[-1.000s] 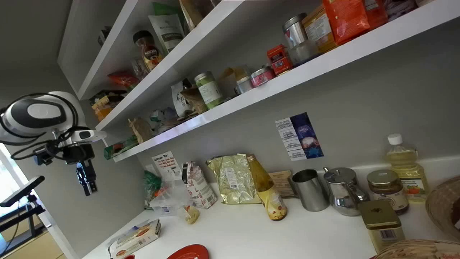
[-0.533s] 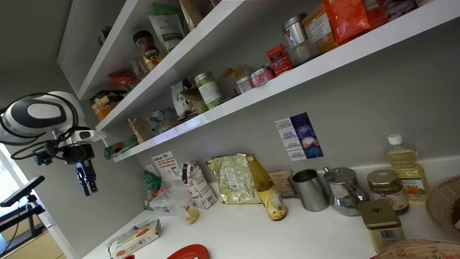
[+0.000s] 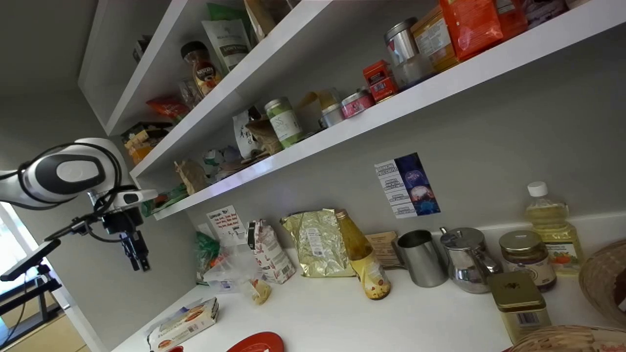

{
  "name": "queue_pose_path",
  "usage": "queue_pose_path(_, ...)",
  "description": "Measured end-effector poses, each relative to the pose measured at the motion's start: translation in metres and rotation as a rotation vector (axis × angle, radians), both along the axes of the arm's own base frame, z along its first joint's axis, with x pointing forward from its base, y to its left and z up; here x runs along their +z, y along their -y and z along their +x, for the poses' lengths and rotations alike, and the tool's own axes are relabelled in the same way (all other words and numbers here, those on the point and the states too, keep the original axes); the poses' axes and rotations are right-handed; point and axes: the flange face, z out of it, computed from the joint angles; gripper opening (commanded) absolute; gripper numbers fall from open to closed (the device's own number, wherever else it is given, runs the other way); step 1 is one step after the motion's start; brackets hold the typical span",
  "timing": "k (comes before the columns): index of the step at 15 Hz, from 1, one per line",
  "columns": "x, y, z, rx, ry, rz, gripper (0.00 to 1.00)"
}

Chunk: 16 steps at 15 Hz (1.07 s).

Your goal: Put the cup on the plate

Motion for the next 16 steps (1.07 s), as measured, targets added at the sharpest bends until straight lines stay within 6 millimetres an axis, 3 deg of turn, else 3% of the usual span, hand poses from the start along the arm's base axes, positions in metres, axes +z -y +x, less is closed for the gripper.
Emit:
queue_pose_path(8, -0.083, -0.049, -0.020, 0.033, -0.095, 0.050, 1.00)
queue_pose_path(16, -0.137, -0.092, -0.039, 0.038, -0.115, 0.051, 1.00)
